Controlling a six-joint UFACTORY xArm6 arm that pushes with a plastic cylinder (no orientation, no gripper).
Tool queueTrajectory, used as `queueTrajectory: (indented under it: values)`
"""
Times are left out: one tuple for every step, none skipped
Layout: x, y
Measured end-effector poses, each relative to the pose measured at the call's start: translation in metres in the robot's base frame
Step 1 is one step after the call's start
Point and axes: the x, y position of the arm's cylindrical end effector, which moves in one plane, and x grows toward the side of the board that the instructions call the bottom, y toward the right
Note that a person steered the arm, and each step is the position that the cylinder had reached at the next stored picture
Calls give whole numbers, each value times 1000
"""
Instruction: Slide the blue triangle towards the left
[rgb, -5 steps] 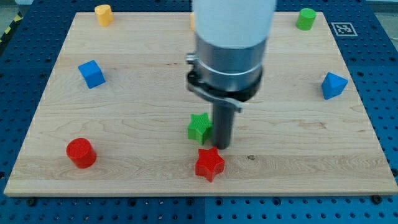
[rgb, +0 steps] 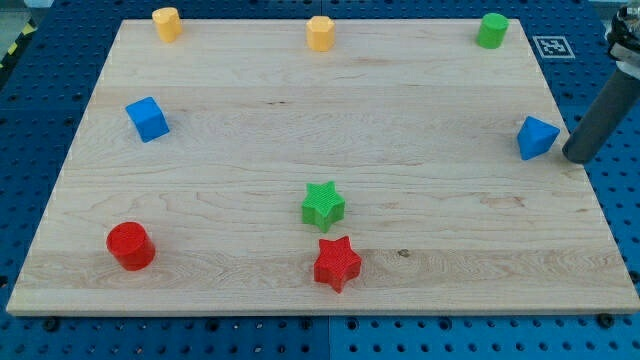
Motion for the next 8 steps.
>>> queueTrajectory:
  values:
    - [-23,1]
    - [-30,-1]
    - [-29,-12]
    - [-17,-41]
    - [-8,-70]
    - [-5,-74]
    - [2,-59]
    - [9,-40]
